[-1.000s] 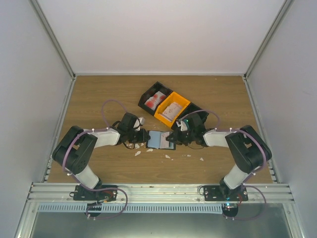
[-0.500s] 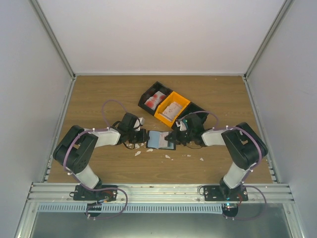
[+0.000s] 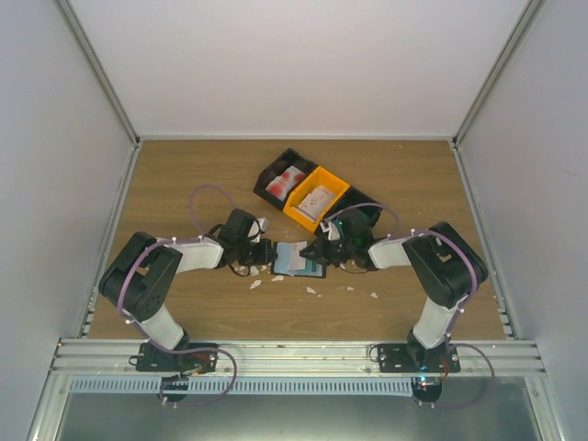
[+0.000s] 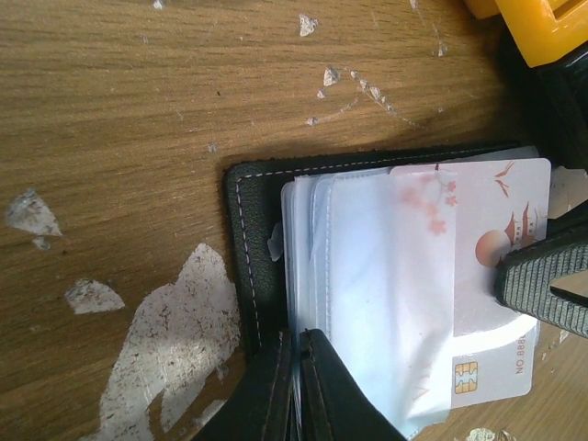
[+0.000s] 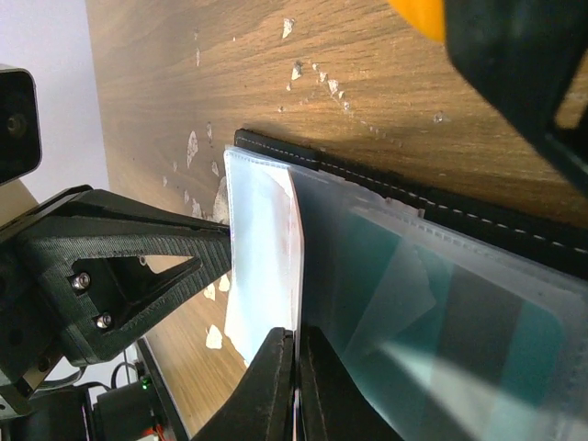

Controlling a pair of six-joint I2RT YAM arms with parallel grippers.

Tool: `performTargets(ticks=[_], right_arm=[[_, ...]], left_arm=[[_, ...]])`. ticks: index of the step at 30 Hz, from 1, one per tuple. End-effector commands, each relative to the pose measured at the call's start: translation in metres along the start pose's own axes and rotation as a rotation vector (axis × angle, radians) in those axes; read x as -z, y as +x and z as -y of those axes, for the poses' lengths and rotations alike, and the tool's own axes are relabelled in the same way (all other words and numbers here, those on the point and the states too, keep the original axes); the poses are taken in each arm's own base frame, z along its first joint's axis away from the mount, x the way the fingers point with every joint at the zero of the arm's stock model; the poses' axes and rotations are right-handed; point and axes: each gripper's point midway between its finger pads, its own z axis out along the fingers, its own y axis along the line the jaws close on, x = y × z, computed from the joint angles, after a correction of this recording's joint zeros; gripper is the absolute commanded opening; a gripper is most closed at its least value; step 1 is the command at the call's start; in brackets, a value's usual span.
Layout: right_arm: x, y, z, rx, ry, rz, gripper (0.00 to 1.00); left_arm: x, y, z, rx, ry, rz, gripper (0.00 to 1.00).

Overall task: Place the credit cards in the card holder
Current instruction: Insert the credit card into the card holder.

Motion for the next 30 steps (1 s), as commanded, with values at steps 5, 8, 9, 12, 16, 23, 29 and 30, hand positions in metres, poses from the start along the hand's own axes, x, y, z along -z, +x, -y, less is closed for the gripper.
performTargets(ticks=[5,8,9,12,16,23,29,30], right_arm=[[-0.014,0.021,0.02,-0.024,0.073,-0.066,0.05],[-0.018,0.023,0.017,-0.016,0.075,-0.068,0.06],[-0.02,0.023,0.017,-0.015,0.076,-0.068,0.06],[-0.023,0.024,0.016,-0.017,0.078,-0.063,0.06],[-0.027,0.025,0.014,-0.015,0.074,-0.065,0.06],[-0.033,0.029,0.011,-0.012,0.075,-0.069,0.09],[-0.024,0.023,0.006,0.004,0.095,-0.026,0.2],[-0.021,0.02,0.003,0.012,0.099,-0.008,0.24]], left_arm=[[-0.007,0.009,-0.004,-0.009,-0.002,-0.042,0.07],[-0.007,0.01,-0.003,-0.01,0.005,-0.045,0.07],[-0.007,0.01,-0.003,-0.009,0.006,-0.046,0.07],[-0.008,0.011,-0.002,-0.008,0.01,-0.05,0.07],[-0.008,0.012,-0.003,-0.007,0.012,-0.054,0.07],[-0.008,0.017,-0.003,-0.007,0.021,-0.068,0.07],[-0.006,0.017,-0.002,-0.013,0.025,-0.065,0.07],[-0.005,0.016,-0.001,-0.017,0.028,-0.061,0.08]])
